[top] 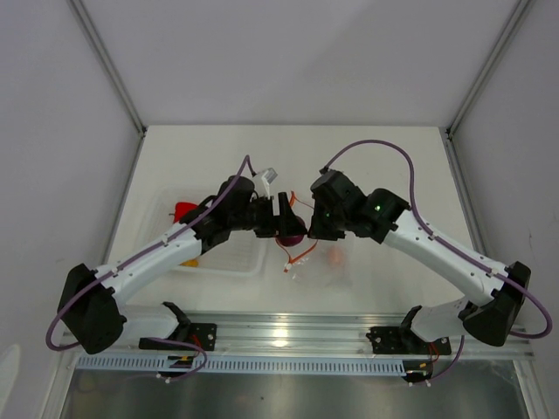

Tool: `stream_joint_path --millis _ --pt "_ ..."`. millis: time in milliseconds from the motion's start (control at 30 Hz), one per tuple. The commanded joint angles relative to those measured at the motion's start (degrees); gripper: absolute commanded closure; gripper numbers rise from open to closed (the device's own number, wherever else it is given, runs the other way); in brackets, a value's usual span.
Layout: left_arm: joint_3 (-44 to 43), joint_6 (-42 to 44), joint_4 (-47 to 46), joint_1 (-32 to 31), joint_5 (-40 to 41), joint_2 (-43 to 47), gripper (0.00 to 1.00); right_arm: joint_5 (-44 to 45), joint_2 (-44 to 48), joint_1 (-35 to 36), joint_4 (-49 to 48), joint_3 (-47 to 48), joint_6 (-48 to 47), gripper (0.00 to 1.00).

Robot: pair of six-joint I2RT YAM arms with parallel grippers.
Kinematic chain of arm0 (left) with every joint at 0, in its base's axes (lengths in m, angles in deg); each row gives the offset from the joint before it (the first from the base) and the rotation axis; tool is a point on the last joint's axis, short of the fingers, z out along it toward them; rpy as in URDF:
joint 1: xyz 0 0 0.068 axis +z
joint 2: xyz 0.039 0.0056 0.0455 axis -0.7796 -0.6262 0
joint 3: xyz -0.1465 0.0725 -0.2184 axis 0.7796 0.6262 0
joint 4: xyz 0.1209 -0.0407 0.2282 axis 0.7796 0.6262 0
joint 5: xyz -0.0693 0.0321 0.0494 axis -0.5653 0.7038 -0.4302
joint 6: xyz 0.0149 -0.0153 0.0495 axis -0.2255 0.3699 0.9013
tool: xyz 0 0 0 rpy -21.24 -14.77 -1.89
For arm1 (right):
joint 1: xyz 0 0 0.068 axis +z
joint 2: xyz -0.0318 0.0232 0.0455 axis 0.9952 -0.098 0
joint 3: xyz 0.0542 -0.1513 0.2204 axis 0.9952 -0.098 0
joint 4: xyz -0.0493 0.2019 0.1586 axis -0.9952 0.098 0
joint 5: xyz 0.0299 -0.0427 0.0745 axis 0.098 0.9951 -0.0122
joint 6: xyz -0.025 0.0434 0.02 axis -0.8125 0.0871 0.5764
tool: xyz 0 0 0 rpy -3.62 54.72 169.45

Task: Place the food in the zip-top bag and seal the zipper
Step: Place the fake vegetable in the zipper food storage bag.

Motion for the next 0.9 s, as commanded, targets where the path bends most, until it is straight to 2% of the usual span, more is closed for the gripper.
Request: stream_joint_path --millis 0,867 --pt "-3.85 -0.39 2.3 -0.03 2.13 -1.18 0.39 -0.64 2.32 0.53 -2.36 1.32 -0.11 1.0" --pt "-3.68 2.07 1.77 -0.38 0.03 1.28 0.21 -0.9 2.23 -0.44 -2.62 0.26 -0.2 1.0"
